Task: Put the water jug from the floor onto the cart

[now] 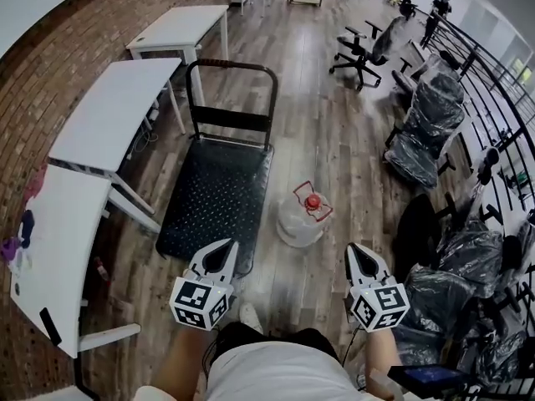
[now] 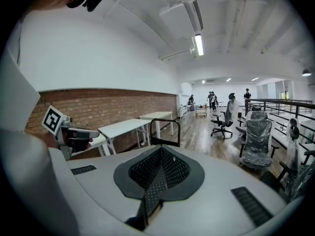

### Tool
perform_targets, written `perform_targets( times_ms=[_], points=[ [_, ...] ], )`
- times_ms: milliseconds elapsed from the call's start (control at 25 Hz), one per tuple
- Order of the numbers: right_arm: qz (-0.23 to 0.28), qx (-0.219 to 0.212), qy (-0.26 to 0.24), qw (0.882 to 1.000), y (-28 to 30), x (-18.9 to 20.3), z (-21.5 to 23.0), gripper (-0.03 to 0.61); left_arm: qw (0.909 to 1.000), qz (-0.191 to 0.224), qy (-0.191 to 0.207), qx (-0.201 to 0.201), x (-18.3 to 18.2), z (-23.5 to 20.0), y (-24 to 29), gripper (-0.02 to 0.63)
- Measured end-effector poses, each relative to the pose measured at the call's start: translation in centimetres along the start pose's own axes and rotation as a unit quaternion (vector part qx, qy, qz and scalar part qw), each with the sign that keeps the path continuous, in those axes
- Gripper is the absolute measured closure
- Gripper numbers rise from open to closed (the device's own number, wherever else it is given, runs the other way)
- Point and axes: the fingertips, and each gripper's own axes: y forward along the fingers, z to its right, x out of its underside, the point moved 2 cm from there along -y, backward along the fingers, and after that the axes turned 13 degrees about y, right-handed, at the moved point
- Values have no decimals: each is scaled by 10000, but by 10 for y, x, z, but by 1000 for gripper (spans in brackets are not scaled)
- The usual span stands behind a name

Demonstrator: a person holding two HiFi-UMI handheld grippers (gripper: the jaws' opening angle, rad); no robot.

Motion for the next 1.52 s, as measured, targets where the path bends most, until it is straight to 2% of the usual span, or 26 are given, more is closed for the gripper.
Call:
perform_targets(
  times_ms=[160, 400, 760, 1040, 1160, 1520],
  points=[
    [-63, -40, -56, 10000, 29, -5, -15, 577, 10000, -17, -12, -45, 1, -32, 9, 615],
    [-183, -213, -52, 9996, 59, -9, -2, 577, 9997, -75, -25, -228, 3, -39, 29, 615],
    [-358, -1025, -154, 9940, 125, -29, 36, 577, 9924, -165, -139, -1212, -8, -48, 58, 615],
    [-699, -1381, -219, 9877, 168, -36, 83, 577, 9850, -324, -211, -1682, -16, -31, 85, 615],
    [-853, -1381, -254, 9864, 186, -29, 94, 577, 9834, -425, -309, -1738, -4, -33, 94, 615],
    [-1248, -1152, -119, 9854, 233, 13, 131, 575, 9842, -794, -382, -1534, 41, -41, 140, 615]
  ],
)
